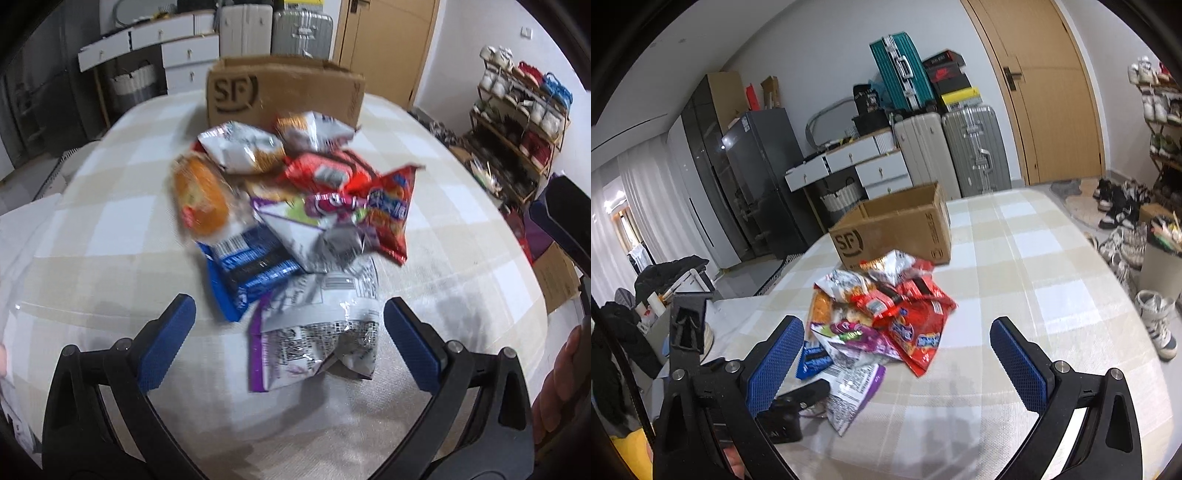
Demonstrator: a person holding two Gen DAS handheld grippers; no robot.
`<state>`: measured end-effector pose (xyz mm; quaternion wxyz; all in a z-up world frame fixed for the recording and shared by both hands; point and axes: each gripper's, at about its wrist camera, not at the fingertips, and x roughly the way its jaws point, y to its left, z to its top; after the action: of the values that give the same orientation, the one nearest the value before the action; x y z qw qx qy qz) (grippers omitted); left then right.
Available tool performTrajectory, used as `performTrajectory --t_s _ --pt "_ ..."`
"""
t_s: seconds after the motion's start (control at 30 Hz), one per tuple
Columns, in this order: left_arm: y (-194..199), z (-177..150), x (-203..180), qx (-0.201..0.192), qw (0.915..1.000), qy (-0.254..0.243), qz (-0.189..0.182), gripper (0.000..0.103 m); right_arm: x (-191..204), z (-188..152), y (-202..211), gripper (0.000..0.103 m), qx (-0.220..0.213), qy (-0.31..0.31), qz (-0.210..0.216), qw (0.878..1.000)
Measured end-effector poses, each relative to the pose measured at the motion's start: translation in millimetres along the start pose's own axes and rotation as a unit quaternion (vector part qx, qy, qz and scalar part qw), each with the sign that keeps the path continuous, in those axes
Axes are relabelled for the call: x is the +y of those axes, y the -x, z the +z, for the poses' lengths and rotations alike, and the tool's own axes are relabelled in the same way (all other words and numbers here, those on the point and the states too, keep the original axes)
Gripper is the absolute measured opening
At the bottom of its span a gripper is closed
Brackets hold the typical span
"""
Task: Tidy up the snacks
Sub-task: 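Grasp the red chip bag with the right tool while the left tool grasps a silver bag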
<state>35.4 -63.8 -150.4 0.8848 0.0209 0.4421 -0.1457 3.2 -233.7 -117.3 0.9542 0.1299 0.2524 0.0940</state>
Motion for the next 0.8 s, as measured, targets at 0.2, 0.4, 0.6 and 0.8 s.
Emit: performTrajectory --t_s 0.2,0.4,0.6,0.8 --pt "-20 -2 -11 0.022 0.9994 -0.017 -0.021 0.081 -21 -7 -30 0.103 0.045 -0.025 0.017 0.999" --pt "-13 -1 -20 0.021 0.9976 -0.047 -0.047 0.052 -28 -9 -58 0.103 0.075 -0.029 0.023 0.996" --pt "-3 -2 -8 0.023 0.9955 -0.033 -0.087 0.040 -31 -5 -87 0.103 0.111 -0.037 0.034 0.993" --pt "13 -9 6 0.018 0.9925 -0.019 -0.119 0.034 -32 1 -115 0.103 0.133 -0.043 0.029 0.990"
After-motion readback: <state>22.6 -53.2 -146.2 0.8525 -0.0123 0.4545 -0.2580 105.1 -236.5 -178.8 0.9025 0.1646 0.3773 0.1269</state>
